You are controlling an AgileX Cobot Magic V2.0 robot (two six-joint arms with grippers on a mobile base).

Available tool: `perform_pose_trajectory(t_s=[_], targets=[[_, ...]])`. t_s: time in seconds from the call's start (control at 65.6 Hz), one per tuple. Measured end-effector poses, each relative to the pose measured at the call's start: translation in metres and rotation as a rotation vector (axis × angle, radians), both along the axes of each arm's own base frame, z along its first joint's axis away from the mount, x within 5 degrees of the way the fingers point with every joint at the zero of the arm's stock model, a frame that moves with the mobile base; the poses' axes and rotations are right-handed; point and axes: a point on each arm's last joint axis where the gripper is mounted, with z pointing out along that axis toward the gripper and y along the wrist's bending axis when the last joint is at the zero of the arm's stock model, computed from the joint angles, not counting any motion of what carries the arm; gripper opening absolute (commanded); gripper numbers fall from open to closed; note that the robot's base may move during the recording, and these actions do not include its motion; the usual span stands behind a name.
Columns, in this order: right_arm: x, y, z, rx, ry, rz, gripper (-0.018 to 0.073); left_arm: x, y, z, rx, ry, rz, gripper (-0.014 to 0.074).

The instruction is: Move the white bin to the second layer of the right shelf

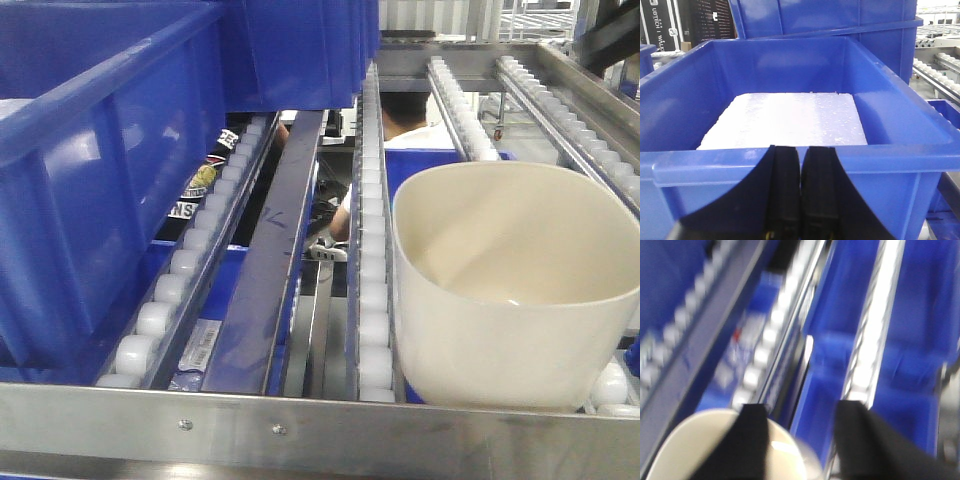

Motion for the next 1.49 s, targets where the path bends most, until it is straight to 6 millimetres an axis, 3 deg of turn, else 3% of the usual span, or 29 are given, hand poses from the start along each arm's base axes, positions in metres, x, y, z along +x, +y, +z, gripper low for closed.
perform_pose_trajectory(t_s=[0.076, 0.335, 0.503, 1.356, 1.494], targets=[[-0.015, -0.012, -0.003, 0.015, -0.054, -0.038, 0.0037, 0.000, 0.000, 0.000, 0.000, 0.000, 0.000, 0.0085], [-0.064, -0.042, -0.025, 0.035, -0.176, -0.174, 0.0055, 0.000, 0.000, 0.000, 0.000, 0.000, 0.000, 0.0085], [-0.082, -0.051, -0.037, 0.043, -0.254, -0.231, 0.0055, 0.000, 0.000, 0.000, 0.000, 0.000, 0.000, 0.0085], [-0.086, -0.051, -0.035, 0.054, -0.321, -0.234, 0.0055, 0.000, 0.000, 0.000, 0.000, 0.000, 0.000, 0.0085], [-0.096, -0.052, -0.032, 0.059, -0.355, -0.234, 0.0055, 0.000, 0.000, 0.000, 0.000, 0.000, 0.000, 0.0085]])
